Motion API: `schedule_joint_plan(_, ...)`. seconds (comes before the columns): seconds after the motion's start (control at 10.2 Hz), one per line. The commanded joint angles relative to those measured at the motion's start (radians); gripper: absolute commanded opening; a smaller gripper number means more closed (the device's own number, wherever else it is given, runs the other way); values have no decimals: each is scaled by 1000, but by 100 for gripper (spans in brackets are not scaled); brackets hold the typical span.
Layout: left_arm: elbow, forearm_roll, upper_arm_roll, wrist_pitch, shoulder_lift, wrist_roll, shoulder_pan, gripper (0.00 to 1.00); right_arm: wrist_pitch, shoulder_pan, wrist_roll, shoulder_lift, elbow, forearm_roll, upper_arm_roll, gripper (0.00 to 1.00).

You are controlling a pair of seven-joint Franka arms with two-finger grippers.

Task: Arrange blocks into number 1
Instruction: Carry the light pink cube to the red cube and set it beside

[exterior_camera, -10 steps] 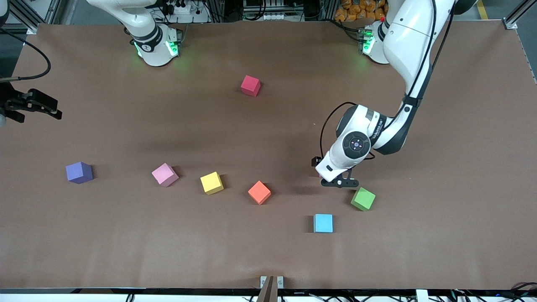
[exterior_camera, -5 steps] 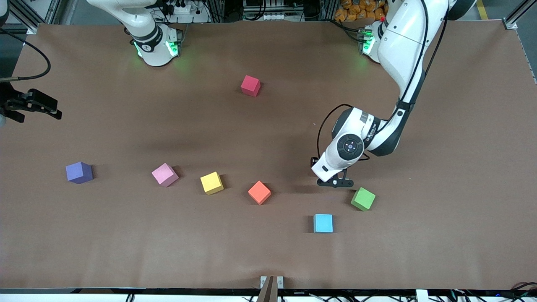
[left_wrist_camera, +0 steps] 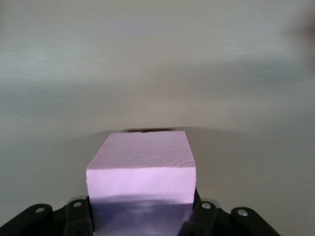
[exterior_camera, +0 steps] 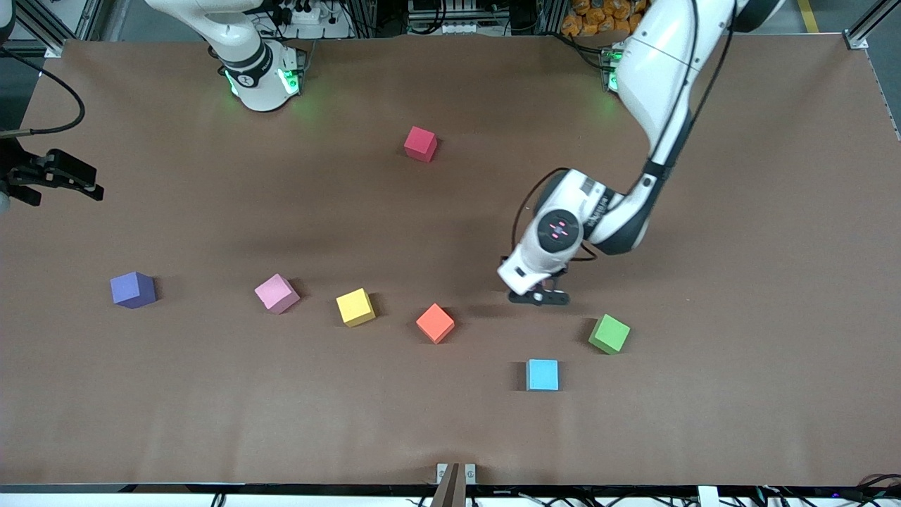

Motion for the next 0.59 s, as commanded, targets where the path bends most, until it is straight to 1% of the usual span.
schedule_joint_plan(0.0,31,23,8,-40,-36,-149,-122,0,-8,11,-10,-7,0,-9,-11,100)
schedule_joint_plan(0.3,91,-15,5,-54,-8,-240,-260,0,-8,11,-10,-5,1,-9,-9,100)
schedule_joint_plan(0.49,94,-43,5,-54,22,-278,-334,0,-8,11,-10,-5,1,-9,-9,100)
